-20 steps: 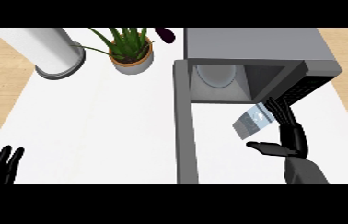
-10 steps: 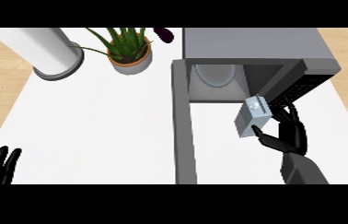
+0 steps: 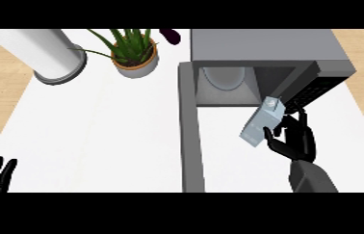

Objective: Pick up the milk, place it into the microwave and close the microwave

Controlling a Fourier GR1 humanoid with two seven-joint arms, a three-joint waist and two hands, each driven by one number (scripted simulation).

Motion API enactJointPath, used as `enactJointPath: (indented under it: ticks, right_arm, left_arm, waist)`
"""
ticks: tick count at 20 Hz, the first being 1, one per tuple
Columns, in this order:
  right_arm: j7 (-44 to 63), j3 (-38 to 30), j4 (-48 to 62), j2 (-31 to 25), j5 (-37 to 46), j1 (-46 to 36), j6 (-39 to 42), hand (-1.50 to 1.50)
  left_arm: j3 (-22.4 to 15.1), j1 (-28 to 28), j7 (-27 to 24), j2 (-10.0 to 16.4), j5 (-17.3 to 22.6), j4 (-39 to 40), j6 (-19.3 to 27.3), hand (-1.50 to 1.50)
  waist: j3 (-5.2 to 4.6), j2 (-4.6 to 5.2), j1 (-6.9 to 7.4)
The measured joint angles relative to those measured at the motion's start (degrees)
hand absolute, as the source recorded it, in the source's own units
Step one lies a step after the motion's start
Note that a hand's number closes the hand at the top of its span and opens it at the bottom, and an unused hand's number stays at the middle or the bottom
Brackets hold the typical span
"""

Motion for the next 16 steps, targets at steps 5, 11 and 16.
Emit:
enactJointPath:
  ticks: [5,11,16]
  right_arm:
    - [1.46,2.30,-3.27,0.21,0.25,1.50,0.34,1.50]
    - [7.78,9.22,-17.22,3.84,2.68,6.53,-1.19,1.50]
    - [16.67,14.97,-35.05,6.02,3.09,14.99,-4.36,1.50]
  left_arm:
    - [0.83,0.00,-0.60,-0.09,-0.14,0.35,0.08,-1.50]
    - [2.44,0.51,-0.02,0.33,1.81,0.01,-0.50,-1.50]
    - [4.30,2.23,0.26,0.67,3.91,-1.20,-2.43,-1.50]
  waist:
    - [0.23,0.23,-0.19]
    - [0.25,0.08,-0.36]
    - [0.25,0.08,-0.25]
